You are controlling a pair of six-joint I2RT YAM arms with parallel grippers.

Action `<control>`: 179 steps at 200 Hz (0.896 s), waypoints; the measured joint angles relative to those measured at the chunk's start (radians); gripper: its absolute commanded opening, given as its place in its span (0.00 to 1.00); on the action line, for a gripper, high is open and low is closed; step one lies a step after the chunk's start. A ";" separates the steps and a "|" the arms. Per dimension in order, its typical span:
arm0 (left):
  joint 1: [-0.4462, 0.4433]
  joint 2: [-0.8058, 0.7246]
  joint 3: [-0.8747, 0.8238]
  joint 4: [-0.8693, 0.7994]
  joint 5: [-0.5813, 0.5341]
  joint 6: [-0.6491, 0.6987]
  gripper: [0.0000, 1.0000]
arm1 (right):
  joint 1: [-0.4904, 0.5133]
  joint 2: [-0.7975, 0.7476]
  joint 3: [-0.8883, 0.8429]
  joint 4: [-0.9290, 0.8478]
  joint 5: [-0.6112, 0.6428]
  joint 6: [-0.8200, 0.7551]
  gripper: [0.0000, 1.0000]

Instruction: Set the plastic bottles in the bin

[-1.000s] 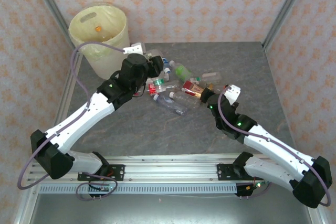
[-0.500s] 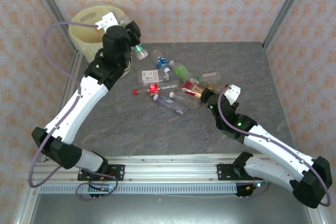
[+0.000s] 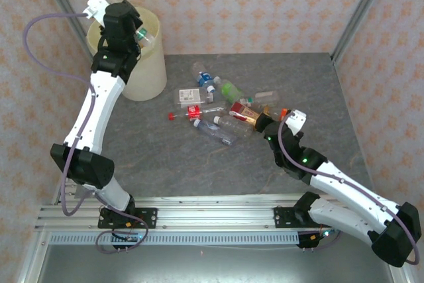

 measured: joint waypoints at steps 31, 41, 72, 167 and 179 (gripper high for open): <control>0.008 0.068 0.043 0.053 -0.129 0.007 0.38 | 0.000 0.000 0.000 0.000 0.000 0.014 0.99; 0.013 0.099 0.071 0.052 -0.161 0.003 0.38 | 0.000 0.000 0.000 0.000 0.000 0.017 0.99; 0.040 0.170 0.109 0.033 -0.231 -0.029 0.39 | 0.000 -0.004 0.000 -0.001 0.000 0.031 0.99; 0.073 0.232 0.144 -0.272 -0.367 -0.367 0.52 | 0.000 -0.009 -0.004 -0.006 0.000 0.040 0.99; 0.073 0.254 0.173 -0.328 -0.372 -0.414 0.56 | 0.000 -0.008 -0.006 -0.007 -0.001 0.041 0.99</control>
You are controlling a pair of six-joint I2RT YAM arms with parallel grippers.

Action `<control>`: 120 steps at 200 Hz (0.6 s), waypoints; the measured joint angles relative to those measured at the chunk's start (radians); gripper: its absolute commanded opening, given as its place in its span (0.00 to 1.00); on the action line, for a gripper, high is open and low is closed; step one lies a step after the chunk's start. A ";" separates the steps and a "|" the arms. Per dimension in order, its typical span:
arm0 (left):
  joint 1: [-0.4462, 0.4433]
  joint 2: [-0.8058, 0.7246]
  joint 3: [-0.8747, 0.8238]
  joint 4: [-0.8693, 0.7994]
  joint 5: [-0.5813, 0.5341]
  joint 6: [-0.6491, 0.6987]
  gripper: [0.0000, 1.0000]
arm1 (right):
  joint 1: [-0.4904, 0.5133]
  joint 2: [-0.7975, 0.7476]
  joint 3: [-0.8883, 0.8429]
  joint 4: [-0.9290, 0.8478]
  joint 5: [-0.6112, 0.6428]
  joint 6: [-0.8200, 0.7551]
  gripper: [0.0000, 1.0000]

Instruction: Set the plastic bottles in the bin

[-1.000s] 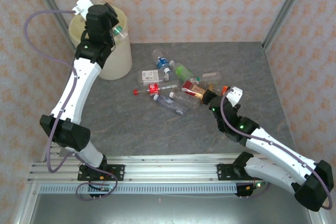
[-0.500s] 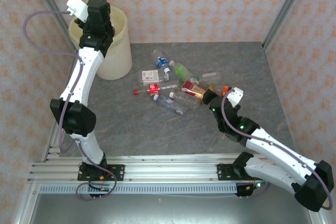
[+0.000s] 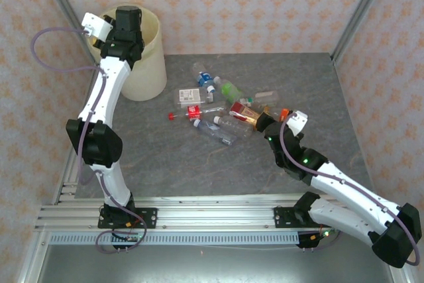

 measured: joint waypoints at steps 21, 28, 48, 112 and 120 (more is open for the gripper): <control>0.000 0.041 0.043 -0.086 0.000 -0.071 0.61 | -0.001 0.005 -0.001 0.000 0.000 -0.001 0.99; 0.000 0.053 0.051 -0.110 0.001 -0.089 0.61 | -0.002 0.006 -0.001 0.000 0.000 -0.002 0.99; 0.000 0.082 0.069 -0.167 0.010 -0.123 0.63 | -0.003 0.008 -0.001 0.000 0.000 -0.002 0.99; 0.000 0.099 0.164 -0.248 0.039 -0.171 0.81 | -0.003 0.008 -0.004 0.000 0.000 -0.006 0.99; 0.000 0.099 0.169 -0.249 0.050 -0.165 0.85 | -0.003 0.008 -0.006 0.000 0.000 -0.006 0.99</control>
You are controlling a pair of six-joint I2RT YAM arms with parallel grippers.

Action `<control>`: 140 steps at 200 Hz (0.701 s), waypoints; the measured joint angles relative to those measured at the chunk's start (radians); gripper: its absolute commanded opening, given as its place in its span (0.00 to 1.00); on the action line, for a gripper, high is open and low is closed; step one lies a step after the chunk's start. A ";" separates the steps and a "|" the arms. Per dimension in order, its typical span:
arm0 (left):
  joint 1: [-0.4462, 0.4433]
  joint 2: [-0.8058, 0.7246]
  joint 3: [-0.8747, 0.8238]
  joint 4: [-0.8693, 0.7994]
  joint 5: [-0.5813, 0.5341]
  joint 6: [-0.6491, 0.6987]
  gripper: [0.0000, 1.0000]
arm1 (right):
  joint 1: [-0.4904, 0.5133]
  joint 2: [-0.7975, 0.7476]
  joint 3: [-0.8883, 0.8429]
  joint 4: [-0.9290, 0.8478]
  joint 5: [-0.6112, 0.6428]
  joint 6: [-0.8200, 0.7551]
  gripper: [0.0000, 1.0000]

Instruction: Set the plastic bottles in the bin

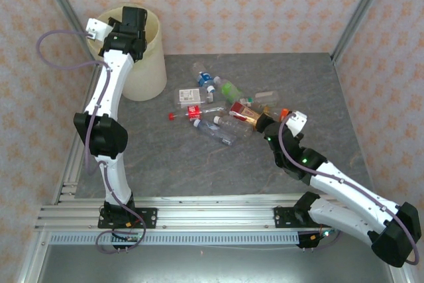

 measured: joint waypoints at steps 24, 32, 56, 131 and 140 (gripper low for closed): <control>0.000 0.000 0.011 -0.001 0.024 0.006 0.90 | 0.000 0.000 -0.001 0.000 0.000 0.000 0.99; 0.000 0.000 0.013 -0.001 0.032 0.008 0.90 | 0.000 0.000 -0.001 0.000 0.000 0.000 0.99; 0.000 -0.005 0.013 0.000 0.085 0.023 1.00 | -0.001 0.000 -0.001 0.000 -0.005 -0.003 0.99; -0.030 -0.321 -0.307 0.328 0.519 0.136 1.00 | -0.188 0.037 -0.020 0.023 -0.217 -0.056 0.99; -0.039 -0.368 -0.357 0.374 0.571 0.161 1.00 | -0.235 0.048 -0.020 0.032 -0.253 -0.079 0.99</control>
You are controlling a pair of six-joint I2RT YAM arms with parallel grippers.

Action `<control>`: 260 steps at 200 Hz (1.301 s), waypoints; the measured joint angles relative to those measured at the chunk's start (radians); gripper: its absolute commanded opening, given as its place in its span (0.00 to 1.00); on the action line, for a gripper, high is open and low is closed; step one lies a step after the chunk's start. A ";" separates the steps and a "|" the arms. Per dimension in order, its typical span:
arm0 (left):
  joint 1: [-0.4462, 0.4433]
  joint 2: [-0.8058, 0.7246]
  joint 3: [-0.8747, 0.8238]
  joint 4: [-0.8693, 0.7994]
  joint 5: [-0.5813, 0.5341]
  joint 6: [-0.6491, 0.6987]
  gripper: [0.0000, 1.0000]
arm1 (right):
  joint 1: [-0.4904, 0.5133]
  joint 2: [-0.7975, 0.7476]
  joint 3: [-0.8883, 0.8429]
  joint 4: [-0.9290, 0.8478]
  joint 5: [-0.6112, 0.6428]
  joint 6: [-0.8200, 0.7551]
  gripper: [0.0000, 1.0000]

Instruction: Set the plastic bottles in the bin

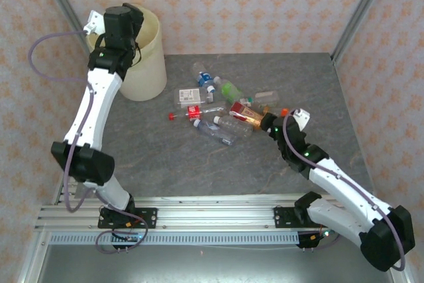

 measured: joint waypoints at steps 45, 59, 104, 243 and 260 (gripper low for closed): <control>-0.077 -0.212 -0.341 0.249 0.308 0.132 1.00 | -0.260 0.169 0.046 -0.019 -0.167 -0.174 0.99; -0.117 -0.261 -0.458 0.294 0.381 0.156 1.00 | -0.324 0.227 0.090 -0.034 -0.213 -0.190 0.99; -0.213 -0.365 -0.740 0.338 0.509 0.184 1.00 | -0.404 0.406 0.270 -0.082 -0.299 0.041 0.99; -0.218 -0.663 -0.955 0.207 0.313 0.260 1.00 | -0.500 0.853 0.578 -0.360 -0.405 0.746 0.96; -0.218 -0.664 -0.957 0.200 0.308 0.261 1.00 | -0.518 0.866 0.560 -0.329 -0.434 0.792 0.95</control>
